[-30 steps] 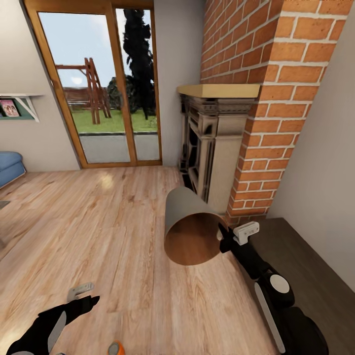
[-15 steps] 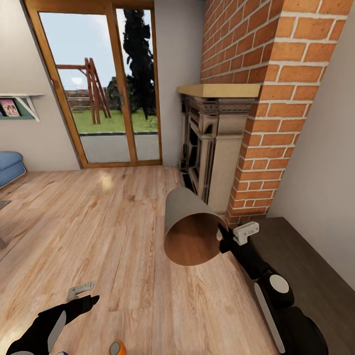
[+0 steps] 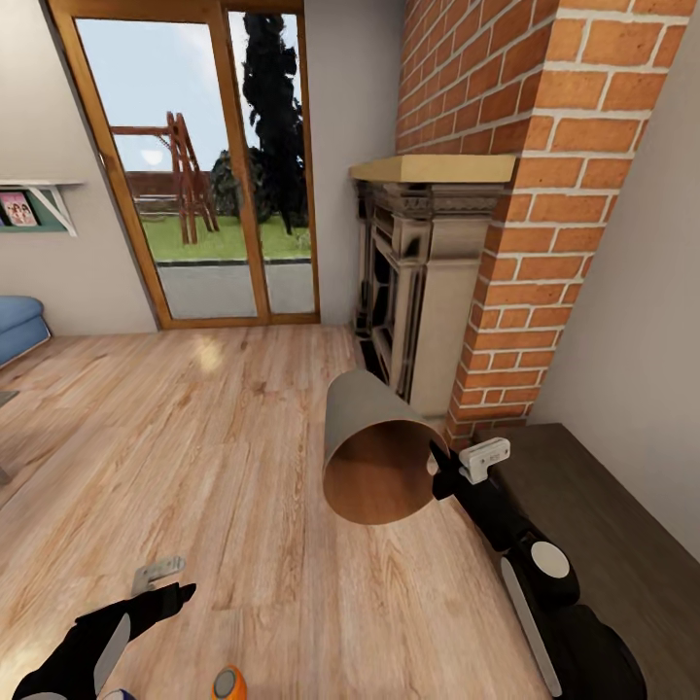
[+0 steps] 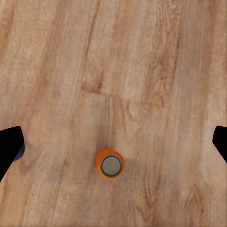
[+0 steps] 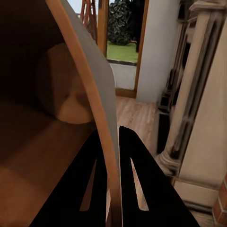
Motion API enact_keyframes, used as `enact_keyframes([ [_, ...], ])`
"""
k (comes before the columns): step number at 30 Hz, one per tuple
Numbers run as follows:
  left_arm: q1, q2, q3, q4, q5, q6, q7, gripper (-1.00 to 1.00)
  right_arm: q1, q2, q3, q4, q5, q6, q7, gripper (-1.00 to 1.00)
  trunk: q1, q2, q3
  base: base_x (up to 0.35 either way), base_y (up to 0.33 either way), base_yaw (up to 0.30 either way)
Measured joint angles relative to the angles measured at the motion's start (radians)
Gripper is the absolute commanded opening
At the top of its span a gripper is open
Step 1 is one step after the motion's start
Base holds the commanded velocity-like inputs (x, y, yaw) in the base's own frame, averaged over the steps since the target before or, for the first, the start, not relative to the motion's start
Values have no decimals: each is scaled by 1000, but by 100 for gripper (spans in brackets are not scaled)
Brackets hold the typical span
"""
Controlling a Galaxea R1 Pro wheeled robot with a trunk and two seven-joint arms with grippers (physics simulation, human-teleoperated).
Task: Put the three can of soda from the living room inside the tash can in the kitchen.
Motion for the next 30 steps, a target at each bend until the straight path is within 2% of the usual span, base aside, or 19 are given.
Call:
enact_keyframes([
  [11,0,0,-1,2,-2,-1,4,100,-1,2,1,-12,7,7,1,-100,42,-77,-34,0,0,0],
  [18,0,0,-1,5,-3,-2,4,100,-7,4,-2,-16,9,83,1,-100,69,-126,-56,0,0,0],
  [27,0,0,-1,6,-4,-3,3,100,-14,5,-3,-16,9,122,2,-100,104,-189,-85,0,0,0],
  [30,0,0,-1,6,-4,-3,3,100,-18,5,-4,-13,10,156,1,-100,115,-210,-94,0,0,0],
])
